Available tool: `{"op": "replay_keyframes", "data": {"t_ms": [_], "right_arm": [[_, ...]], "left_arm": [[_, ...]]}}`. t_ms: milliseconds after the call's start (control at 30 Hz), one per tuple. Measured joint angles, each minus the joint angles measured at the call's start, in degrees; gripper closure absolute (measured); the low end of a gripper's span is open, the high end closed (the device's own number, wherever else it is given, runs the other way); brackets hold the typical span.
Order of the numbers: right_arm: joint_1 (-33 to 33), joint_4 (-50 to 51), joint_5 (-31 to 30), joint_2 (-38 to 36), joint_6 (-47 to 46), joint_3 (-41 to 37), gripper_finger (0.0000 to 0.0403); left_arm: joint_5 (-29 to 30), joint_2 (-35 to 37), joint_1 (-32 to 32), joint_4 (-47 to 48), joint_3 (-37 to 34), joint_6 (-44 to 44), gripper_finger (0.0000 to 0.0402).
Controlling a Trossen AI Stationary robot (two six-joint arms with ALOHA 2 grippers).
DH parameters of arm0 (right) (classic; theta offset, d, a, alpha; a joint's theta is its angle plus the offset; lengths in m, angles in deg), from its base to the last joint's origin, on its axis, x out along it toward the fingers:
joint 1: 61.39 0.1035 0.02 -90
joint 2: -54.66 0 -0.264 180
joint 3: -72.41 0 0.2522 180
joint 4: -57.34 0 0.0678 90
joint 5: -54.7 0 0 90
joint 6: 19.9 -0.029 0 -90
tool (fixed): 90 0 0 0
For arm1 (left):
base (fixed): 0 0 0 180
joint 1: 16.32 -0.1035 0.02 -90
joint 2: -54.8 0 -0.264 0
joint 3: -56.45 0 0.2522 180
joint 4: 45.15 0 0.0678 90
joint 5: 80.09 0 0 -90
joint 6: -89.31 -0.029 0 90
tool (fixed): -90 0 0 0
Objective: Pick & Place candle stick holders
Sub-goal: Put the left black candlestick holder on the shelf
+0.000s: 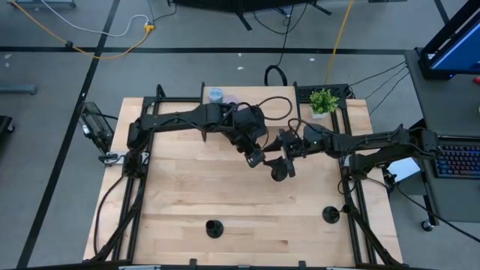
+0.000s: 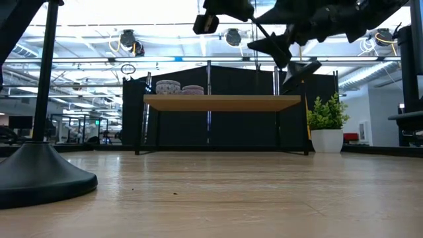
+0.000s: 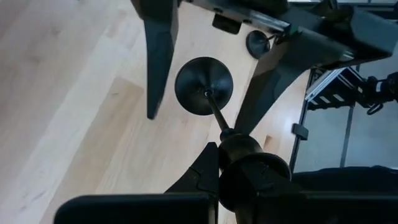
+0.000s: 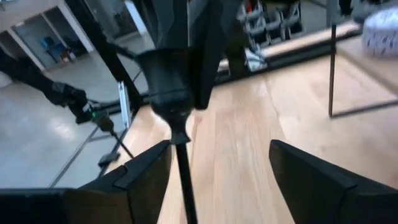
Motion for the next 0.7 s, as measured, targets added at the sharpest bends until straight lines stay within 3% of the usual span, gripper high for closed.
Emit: {"op": "replay_keyframes", "data": {"t_ms": [200,700], "right_arm": [[0.3,5.3,0.0,0.0,0.0,0.0,0.0158],[0.3,3.5,0.1,0.0,0.2,0.0,0.0197]], "left_arm": [[-0.6,0.2,-0.4,-0.1,0.0,0.1,0.0387],[-0.7,0.2,-0.3,0.0,0.0,0.4,0.0387]]}}
